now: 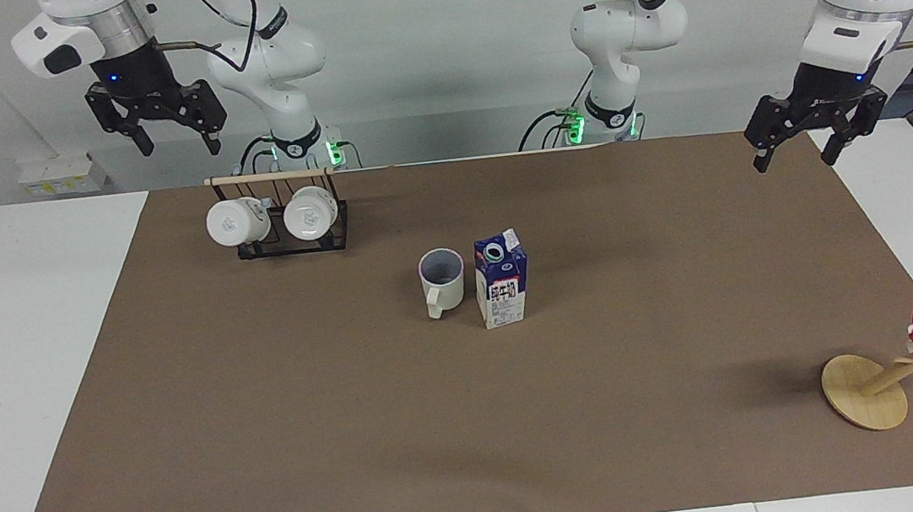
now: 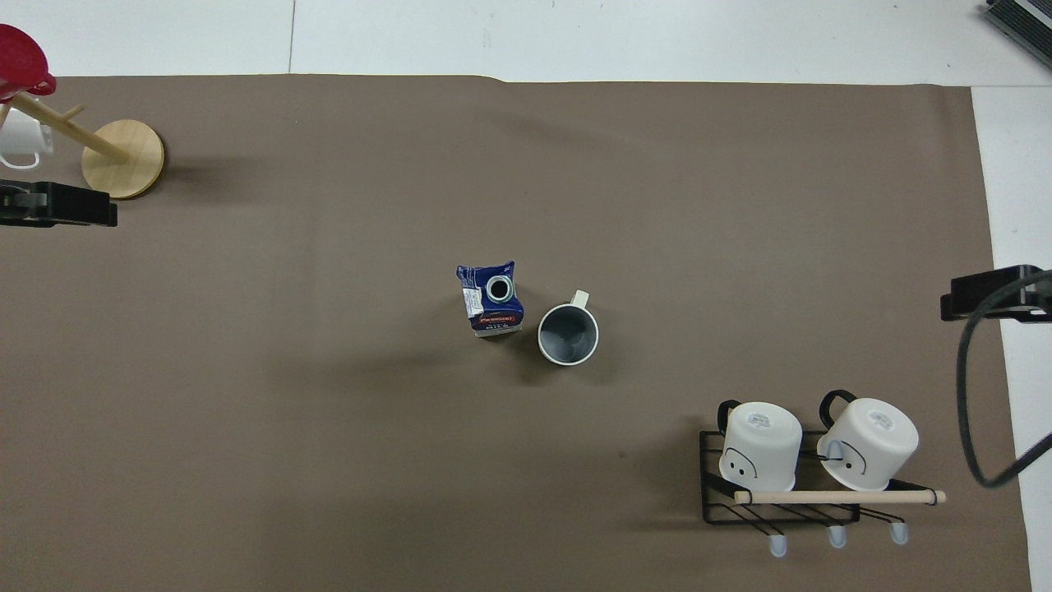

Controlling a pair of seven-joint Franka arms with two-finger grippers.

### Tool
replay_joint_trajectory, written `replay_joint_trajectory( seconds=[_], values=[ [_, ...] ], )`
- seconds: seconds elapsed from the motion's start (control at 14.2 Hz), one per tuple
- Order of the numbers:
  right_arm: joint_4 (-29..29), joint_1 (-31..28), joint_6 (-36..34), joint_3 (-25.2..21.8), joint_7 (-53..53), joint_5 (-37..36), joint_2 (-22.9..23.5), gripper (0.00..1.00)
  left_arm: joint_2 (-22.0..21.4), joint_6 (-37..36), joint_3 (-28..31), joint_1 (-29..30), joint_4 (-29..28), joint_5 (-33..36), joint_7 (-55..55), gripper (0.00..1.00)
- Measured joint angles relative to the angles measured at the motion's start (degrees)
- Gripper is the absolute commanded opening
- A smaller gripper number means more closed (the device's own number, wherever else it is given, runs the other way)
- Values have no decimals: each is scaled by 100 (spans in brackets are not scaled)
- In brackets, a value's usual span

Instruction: Place cup and milk on table

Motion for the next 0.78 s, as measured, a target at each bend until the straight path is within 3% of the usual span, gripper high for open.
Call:
replay_joint_trajectory(
  seconds=[0.42, 0.78],
  values=[
    [0, 0, 0, 0, 0, 0, 0, 100, 1, -597, -13, 7, 330, -119, 1, 100],
    [0, 0, 0, 0, 0, 0, 0, 100, 1, -681, -32, 7, 447, -175, 1, 100]
  ],
)
